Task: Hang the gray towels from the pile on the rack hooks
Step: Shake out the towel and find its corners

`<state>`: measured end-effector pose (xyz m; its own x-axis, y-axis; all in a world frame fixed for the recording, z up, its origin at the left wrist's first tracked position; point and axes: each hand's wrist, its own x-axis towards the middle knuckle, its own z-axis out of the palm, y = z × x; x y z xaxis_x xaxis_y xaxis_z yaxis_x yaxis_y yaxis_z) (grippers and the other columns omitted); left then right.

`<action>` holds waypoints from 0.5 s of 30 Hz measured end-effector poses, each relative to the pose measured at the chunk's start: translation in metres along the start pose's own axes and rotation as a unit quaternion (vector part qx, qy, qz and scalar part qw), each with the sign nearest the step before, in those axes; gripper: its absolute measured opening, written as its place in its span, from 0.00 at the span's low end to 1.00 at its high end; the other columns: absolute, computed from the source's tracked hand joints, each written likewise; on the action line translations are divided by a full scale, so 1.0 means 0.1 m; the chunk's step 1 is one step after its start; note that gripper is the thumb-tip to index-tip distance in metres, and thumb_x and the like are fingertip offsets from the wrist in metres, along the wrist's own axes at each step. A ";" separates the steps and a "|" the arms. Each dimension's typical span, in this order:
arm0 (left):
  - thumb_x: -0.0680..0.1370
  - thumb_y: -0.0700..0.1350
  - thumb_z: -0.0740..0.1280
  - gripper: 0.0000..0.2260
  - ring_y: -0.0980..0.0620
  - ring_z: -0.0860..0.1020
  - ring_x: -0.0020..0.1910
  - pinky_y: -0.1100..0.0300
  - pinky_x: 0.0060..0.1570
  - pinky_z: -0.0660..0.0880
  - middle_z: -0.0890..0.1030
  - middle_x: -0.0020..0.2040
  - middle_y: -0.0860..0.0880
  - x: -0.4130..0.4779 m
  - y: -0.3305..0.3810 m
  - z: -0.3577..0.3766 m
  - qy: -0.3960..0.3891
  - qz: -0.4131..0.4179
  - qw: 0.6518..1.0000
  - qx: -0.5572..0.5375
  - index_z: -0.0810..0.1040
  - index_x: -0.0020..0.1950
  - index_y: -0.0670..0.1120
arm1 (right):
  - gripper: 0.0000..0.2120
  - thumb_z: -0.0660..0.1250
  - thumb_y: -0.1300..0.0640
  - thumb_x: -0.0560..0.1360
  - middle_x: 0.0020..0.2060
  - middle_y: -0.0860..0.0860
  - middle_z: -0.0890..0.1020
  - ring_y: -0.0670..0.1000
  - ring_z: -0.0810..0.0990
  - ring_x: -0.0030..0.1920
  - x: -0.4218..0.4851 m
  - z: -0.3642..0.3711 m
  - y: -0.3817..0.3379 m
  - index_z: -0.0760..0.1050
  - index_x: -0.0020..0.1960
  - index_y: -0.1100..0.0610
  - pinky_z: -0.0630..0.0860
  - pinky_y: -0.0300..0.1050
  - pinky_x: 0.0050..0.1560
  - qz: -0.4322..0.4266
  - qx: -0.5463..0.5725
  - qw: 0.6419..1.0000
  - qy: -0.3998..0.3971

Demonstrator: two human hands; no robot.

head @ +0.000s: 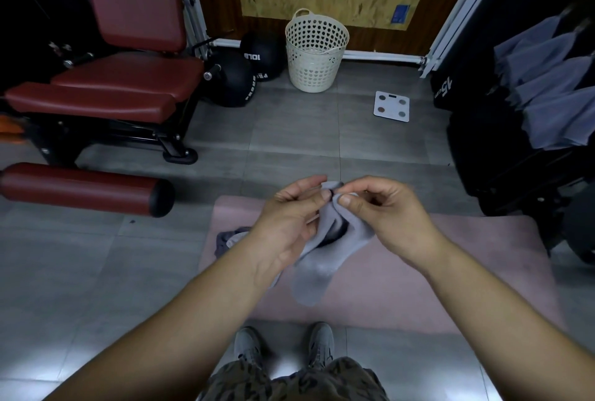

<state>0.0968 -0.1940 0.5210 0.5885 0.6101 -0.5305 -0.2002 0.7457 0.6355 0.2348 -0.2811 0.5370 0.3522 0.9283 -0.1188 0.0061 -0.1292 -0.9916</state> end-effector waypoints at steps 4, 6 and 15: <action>0.77 0.32 0.68 0.10 0.42 0.83 0.52 0.54 0.55 0.80 0.83 0.54 0.37 -0.04 -0.05 0.01 -0.018 -0.018 0.999 -0.041 0.81 0.57 0.38 | 0.06 0.69 0.69 0.75 0.46 0.55 0.87 0.50 0.86 0.47 0.00 0.04 0.03 0.83 0.47 0.62 0.80 0.39 0.49 0.025 0.063 0.998 0.014; 0.77 0.32 0.68 0.10 0.42 0.82 0.53 0.53 0.59 0.79 0.83 0.54 0.37 -0.05 -0.05 0.00 -0.022 -0.012 0.999 -0.040 0.80 0.57 0.37 | 0.05 0.69 0.68 0.75 0.46 0.54 0.87 0.50 0.86 0.47 -0.01 0.05 0.02 0.83 0.47 0.61 0.79 0.39 0.48 0.031 0.075 0.997 0.019; 0.77 0.28 0.64 0.08 0.47 0.85 0.44 0.57 0.53 0.82 0.84 0.44 0.40 -0.02 -0.04 -0.02 -0.051 0.037 0.998 0.007 0.81 0.48 0.37 | 0.05 0.73 0.58 0.67 0.42 0.52 0.87 0.49 0.84 0.46 0.02 0.09 0.02 0.86 0.41 0.52 0.80 0.40 0.51 0.053 0.107 0.993 0.005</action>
<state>0.0949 -0.1978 0.5184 0.6499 0.6322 -0.4218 -0.2360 0.6955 0.6787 0.2272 -0.2760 0.5344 0.3498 0.9099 -0.2229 -0.2292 -0.1476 -0.9621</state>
